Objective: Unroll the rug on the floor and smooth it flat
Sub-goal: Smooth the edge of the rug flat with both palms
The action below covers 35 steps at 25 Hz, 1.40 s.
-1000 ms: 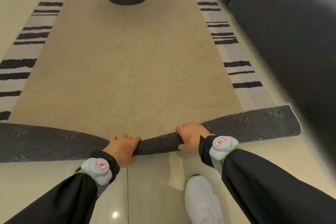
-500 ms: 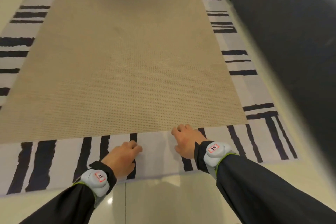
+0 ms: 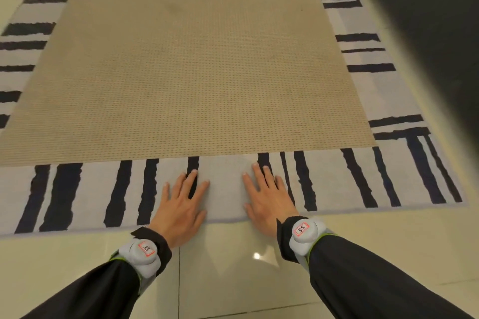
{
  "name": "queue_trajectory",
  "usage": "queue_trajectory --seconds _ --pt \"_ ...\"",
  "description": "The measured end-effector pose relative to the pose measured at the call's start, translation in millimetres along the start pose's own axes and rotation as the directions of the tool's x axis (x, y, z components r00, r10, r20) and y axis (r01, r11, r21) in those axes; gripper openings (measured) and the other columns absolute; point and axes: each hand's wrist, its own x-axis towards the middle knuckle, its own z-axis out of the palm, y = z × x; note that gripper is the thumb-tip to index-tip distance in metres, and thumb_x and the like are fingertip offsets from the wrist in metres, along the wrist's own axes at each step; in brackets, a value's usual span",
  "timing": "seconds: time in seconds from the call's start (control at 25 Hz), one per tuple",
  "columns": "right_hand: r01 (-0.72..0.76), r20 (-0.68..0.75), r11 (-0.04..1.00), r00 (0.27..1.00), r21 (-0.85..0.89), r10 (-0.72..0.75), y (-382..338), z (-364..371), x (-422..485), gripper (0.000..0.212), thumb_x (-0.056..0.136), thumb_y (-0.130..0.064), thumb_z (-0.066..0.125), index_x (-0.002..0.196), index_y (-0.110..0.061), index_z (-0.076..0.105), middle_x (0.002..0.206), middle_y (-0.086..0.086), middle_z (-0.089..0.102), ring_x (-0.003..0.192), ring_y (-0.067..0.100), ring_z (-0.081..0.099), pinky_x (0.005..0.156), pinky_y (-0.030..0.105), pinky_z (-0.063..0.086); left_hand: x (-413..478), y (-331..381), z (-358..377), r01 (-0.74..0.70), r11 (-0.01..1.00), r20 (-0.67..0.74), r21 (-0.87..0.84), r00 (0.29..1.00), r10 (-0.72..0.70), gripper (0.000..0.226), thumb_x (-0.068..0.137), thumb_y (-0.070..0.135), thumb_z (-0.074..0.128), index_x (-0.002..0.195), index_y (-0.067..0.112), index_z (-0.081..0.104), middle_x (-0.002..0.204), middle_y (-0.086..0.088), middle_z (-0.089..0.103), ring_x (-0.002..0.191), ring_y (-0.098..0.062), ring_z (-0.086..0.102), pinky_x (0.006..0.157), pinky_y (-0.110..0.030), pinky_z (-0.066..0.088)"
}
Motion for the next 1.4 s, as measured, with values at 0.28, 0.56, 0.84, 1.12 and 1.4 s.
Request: queue_trajectory --seconds 0.28,0.56,0.84,1.12,1.4 --pt "0.077 0.016 0.996 0.997 -0.034 -0.077 31 -2 -5 0.076 0.098 -0.049 0.038 0.157 -0.026 -0.003 0.166 0.009 -0.015 0.152 0.033 -0.01 0.121 0.053 0.003 -10 -33 -1 0.024 0.996 -0.013 0.083 1.0 -0.022 0.079 0.086 0.069 0.021 0.151 0.033 -0.005 0.162 -0.005 -0.01 0.148 -0.033 -0.005 0.114 -0.067 0.011" --pt "-0.242 -0.023 0.97 0.97 -0.033 0.242 113 5 -27 0.08 0.096 -0.061 0.03 0.157 -0.025 -0.007 0.166 0.011 -0.013 0.152 0.038 -0.006 0.12 0.054 0.01 -25 -96 1 0.251 0.968 -0.034 -0.02 0.967 -0.252 0.084 0.08 0.075 0.015 0.151 0.035 -0.007 0.163 -0.004 -0.01 0.148 -0.029 -0.009 0.116 -0.062 0.007" --pt "-0.562 -0.021 0.815 0.821 0.142 0.57 107 18 -35 0.08 0.095 -0.063 0.025 0.156 -0.021 -0.006 0.166 0.017 -0.008 0.149 0.046 -0.004 0.117 0.063 0.015 -41 -108 6 0.536 0.825 -0.057 -0.182 0.831 -0.553 0.083 0.083 0.073 0.018 0.15 0.025 0.01 0.162 -0.013 0.001 0.146 -0.038 0.001 0.114 -0.067 0.012" --pt "-0.354 -0.061 0.926 0.929 0.134 0.364 25 16 -11 0.08 0.095 -0.058 0.031 0.157 -0.019 0.0 0.166 0.018 -0.009 0.149 0.045 -0.006 0.116 0.064 0.009 -4 -24 -2 0.317 0.939 -0.023 -0.133 0.946 -0.322 0.086 0.079 0.071 0.02 0.151 0.029 0.001 0.162 -0.013 -0.01 0.146 -0.04 -0.011 0.114 -0.063 0.002" --pt "0.09 -0.001 0.996 0.996 -0.007 -0.09 -16 12 0 0.071 0.1 -0.047 0.032 0.157 -0.025 -0.006 0.166 0.003 -0.017 0.15 0.035 -0.018 0.12 0.059 0.004 8 35 8 -0.1 0.993 -0.027 0.064 0.994 0.101 0.074 0.09 0.06 0.025 0.153 0.026 0.005 0.162 -0.009 0.001 0.148 -0.037 0.002 0.114 -0.063 0.017"
